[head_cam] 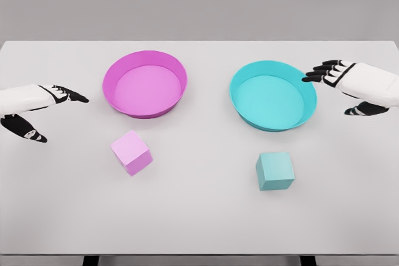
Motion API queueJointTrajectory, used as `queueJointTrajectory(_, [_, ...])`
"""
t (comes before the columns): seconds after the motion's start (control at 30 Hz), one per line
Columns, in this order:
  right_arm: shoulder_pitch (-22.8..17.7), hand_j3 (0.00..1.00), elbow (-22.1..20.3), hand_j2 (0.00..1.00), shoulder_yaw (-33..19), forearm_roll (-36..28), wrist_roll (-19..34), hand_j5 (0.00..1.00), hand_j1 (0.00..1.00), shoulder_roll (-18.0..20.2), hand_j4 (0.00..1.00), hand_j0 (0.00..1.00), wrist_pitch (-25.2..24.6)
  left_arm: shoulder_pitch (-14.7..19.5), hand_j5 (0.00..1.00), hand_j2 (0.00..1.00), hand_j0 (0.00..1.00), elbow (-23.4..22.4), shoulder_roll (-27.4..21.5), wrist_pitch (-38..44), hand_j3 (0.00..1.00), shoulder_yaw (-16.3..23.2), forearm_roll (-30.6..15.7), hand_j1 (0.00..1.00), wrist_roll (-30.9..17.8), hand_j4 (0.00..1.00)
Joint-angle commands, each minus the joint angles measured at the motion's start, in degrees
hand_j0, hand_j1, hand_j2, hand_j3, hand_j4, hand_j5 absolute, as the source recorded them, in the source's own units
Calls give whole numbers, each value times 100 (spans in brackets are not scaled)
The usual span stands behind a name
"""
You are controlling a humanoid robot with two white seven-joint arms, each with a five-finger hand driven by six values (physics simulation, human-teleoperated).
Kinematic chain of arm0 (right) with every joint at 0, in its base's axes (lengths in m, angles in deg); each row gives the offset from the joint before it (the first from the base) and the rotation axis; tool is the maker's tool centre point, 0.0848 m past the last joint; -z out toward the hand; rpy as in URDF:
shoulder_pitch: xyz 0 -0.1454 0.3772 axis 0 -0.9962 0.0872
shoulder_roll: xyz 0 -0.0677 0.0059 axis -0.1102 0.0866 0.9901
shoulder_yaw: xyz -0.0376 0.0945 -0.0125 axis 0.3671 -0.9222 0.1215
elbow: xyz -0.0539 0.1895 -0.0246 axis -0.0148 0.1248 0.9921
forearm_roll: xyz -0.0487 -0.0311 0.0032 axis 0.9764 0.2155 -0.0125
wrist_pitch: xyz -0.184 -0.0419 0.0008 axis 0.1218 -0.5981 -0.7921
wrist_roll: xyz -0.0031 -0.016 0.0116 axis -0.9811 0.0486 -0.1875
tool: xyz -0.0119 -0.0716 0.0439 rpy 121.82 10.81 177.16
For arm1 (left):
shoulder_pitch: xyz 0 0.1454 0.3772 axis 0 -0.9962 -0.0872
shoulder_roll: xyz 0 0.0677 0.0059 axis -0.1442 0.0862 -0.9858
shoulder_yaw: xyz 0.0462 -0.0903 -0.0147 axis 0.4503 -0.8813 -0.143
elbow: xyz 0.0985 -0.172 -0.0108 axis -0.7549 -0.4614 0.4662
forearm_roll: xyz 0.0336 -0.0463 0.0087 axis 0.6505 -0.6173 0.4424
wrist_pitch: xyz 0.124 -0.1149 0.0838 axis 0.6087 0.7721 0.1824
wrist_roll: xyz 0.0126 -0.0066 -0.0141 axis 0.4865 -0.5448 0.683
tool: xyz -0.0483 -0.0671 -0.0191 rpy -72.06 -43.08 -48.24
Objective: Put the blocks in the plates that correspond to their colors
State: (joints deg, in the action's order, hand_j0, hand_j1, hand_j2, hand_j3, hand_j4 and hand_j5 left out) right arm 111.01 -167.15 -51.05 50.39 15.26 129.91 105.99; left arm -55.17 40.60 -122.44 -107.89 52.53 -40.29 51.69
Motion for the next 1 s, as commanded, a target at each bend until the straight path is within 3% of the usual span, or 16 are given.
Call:
queueJointTrajectory(0.0, [0, 100, -23, 100, 8, -37, -2, 100, 100, 11, 100, 100, -6, 0, 100, 100, 100, 16, -8, 15, 100, -2, -39, 100, 2, 100])
queueJointTrajectory(0.1, [35, 100, 12, 100, -45, -46, 16, 100, 100, 99, 100, 100, -6, -9, 100, 100, 100, 112, 1, 15, 100, 7, -39, 100, 2, 100])
queueJointTrajectory(0.13, [79, 100, 56, 100, -63, -46, 7, 100, 100, 398, 100, 100, -6, -26, 100, 100, 100, 244, 1, 15, 100, 68, -39, 100, -7, 100])
queueJointTrajectory(0.27, [526, 100, 100, 100, 34, -54, -45, 100, 100, 468, 100, 100, -6, -96, 100, 100, 100, 912, 27, 15, 100, 367, -31, 100, -16, 100])
queueJointTrajectory(0.33, [1176, 100, 109, 100, 894, -54, -10, 100, 100, 477, 100, 100, -6, -114, 100, 100, 100, 1089, 115, 15, 100, 411, -31, 100, -16, 100])
queueJointTrajectory(0.4, [2100, 100, 74, 100, 2309, -54, -10, 100, 100, 556, 100, 100, -6, -114, 100, 100, 100, 1097, 221, 15, 100, 411, -4, 100, -16, 100])
queueJointTrajectory(0.47, [2452, 100, -295, 100, 2802, -46, -2, 100, 100, 767, 100, 100, -6, -114, 100, 100, 100, 1089, 300, 15, 100, 403, 40, 100, -16, 100])
queueJointTrajectory(0.63, [2355, 100, -1236, 100, 2882, -37, 25, 100, 100, 1339, 100, 100, -6, -123, 100, 100, 100, 1106, 616, 15, 100, 403, 171, 100, -16, 100])
queueJointTrajectory(0.7, [2364, 100, -1403, 100, 2891, -37, 25, 100, 100, 1295, 100, 100, -6, -132, 100, 100, 100, 1106, 827, 15, 100, 403, 426, 100, -16, 100])
queueJointTrajectory(0.87, [2355, 100, -1447, 100, 2891, -37, 34, 100, 100, 864, 100, 100, -6, -132, 100, 100, 100, 1106, 950, 15, 100, 403, 453, 100, -16, 100])
queueJointTrajectory(0.97, [2154, 100, -1447, 100, 2908, -37, 217, 100, 100, 846, 100, 100, -6, -132, 100, 100, 100, 1106, 977, 15, 100, 403, 532, 100, -7, 100])
